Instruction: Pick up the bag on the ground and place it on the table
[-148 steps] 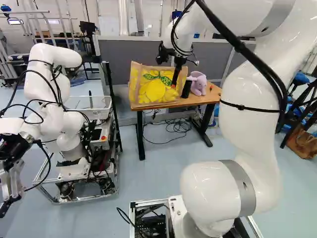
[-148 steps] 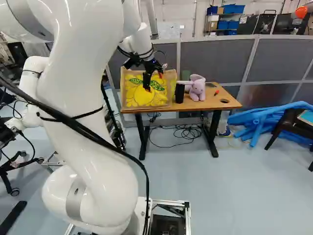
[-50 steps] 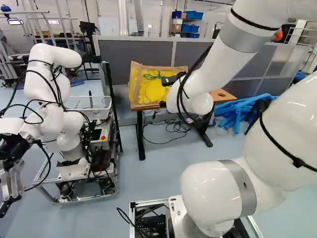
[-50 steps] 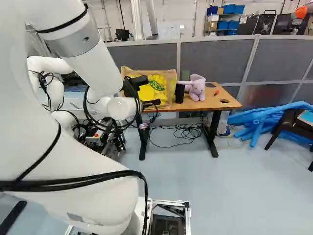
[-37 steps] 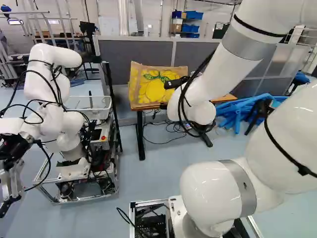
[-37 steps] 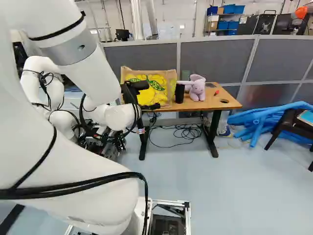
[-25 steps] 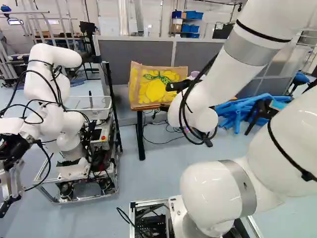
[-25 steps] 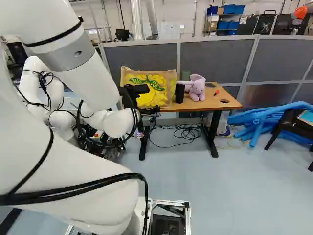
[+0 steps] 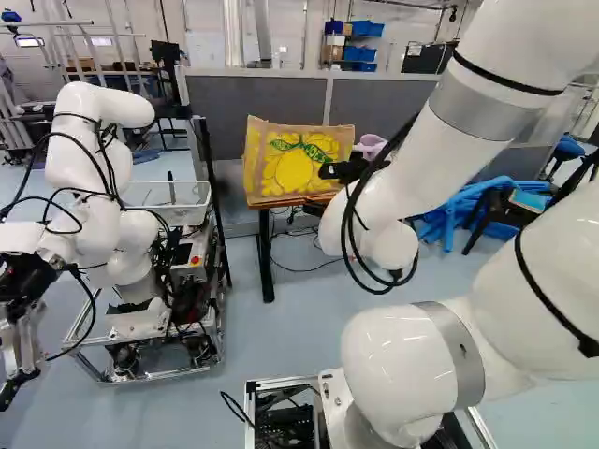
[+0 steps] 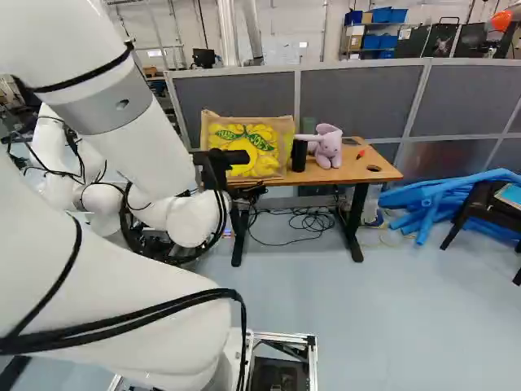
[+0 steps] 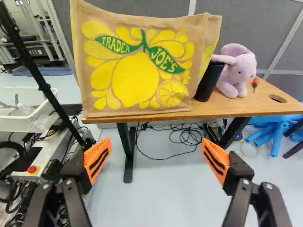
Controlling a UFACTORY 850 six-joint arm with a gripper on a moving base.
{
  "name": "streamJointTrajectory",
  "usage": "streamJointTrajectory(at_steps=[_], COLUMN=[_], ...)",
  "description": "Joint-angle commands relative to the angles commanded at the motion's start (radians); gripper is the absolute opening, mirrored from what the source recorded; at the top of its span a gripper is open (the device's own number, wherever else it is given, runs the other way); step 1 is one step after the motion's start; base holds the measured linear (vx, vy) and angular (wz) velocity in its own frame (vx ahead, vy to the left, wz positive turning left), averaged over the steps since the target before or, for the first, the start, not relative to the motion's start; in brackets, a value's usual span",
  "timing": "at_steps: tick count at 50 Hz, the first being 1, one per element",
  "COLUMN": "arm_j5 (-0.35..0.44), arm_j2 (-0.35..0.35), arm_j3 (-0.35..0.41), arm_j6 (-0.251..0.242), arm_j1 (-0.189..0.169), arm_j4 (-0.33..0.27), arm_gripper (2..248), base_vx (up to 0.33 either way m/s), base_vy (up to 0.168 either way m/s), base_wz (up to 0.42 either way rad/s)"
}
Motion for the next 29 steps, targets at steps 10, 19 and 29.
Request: streamJointTrajectory(at_steps=[10, 19, 29], arm_j5=[0.011, 0.013, 0.013], arm_j2=[0.004, 0.005, 0.005], arm_j3=[0.01, 0.011, 0.011], arm_j6=[0.008, 0.01, 0.01], arm_j1=[0.0, 0.0, 0.0], arm_j4=[0.001, 0.001, 0.001], arm_gripper=[247, 247, 247], base_vx=[0.0, 0.0, 0.0], base_vy=[0.0, 0.0, 0.0], base_wz=[0.0, 0.0, 0.0])
